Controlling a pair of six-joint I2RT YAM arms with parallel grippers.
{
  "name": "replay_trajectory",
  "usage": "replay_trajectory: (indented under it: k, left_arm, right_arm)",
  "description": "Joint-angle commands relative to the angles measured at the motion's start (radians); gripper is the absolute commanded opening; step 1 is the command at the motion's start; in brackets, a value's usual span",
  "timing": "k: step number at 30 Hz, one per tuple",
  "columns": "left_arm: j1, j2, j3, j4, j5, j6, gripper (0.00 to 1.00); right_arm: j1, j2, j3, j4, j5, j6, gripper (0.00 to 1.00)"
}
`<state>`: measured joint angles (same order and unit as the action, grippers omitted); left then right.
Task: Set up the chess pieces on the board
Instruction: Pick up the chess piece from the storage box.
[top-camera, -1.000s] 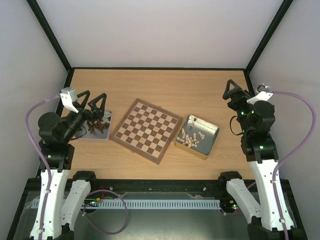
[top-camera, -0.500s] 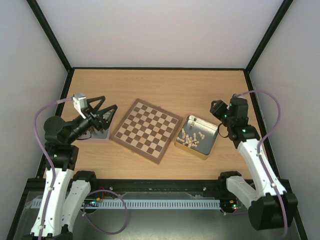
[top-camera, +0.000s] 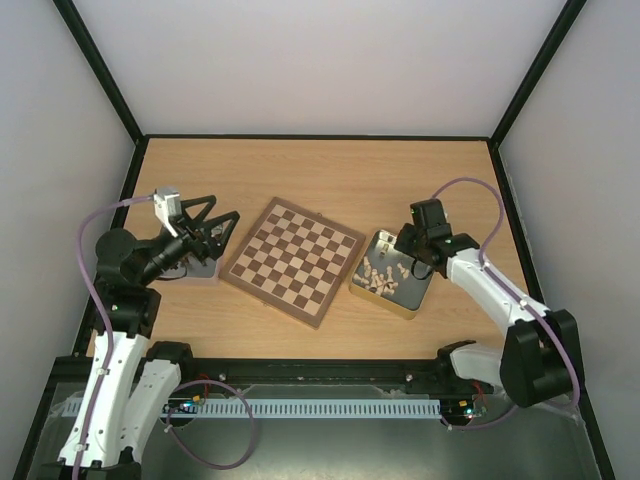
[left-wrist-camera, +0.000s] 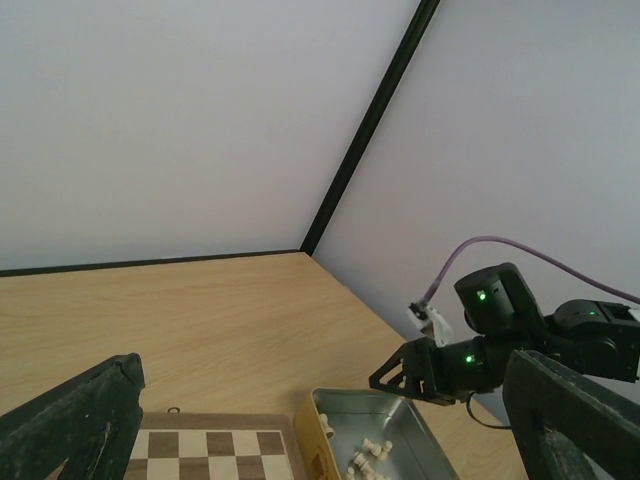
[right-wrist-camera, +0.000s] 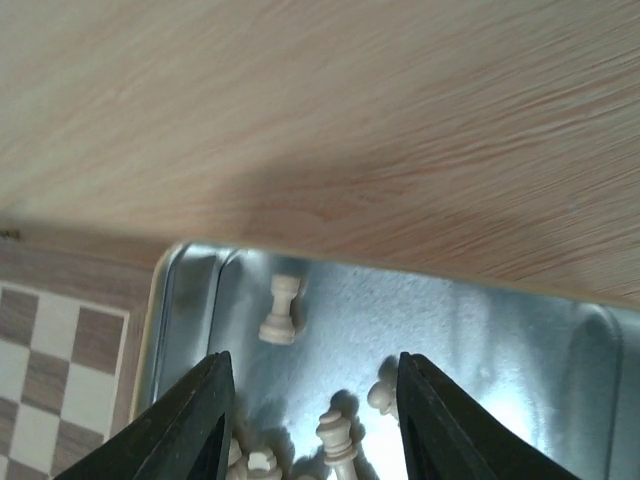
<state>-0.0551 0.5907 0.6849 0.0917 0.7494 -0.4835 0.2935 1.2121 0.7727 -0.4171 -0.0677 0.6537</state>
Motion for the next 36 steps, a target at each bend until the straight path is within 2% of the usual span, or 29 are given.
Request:
replay_trajectory:
  k: [1,7,13,18,23,28,31,36]
  left_arm:
    - [-0.008,0.011,-0.011,0.011,-0.02,0.003,1.0]
    - [-0.015,0.019,-0.017,0.002,-0.038,0.006,1.0]
    - [-0.02,0.024,-0.02,-0.011,-0.056,0.013,1.0]
    - [-0.022,0.026,-0.02,-0.025,-0.068,0.022,1.0]
    - [-0.022,0.027,-0.021,-0.036,-0.076,0.028,1.0]
    - [-0.023,0.03,-0.022,-0.046,-0.085,0.033,1.0]
    - [-0.023,0.03,-0.024,-0.051,-0.092,0.035,1.0]
    - [-0.023,0.031,-0.032,-0.064,-0.106,0.042,1.0]
  right_arm:
    - [0.056,0.057,-0.01,-0.015,-0.016,-0.04,0.44]
    - [0.156,0.135,-0.003,-0.01,-0.08,-0.073,0.43]
    - [0.214,0.175,-0.004,-0.004,-0.088,-0.071,0.32]
    - [0.227,0.193,-0.003,-0.004,-0.106,-0.08,0.33]
    - [0.24,0.21,-0.001,0.003,-0.137,-0.092,0.37]
    - [0.256,0.237,0.002,0.002,-0.114,-0.094,0.35]
    - [0.268,0.256,0.013,-0.006,-0.094,-0.095,0.31]
    - [0.277,0.248,0.026,-0.017,-0.004,-0.077,0.12]
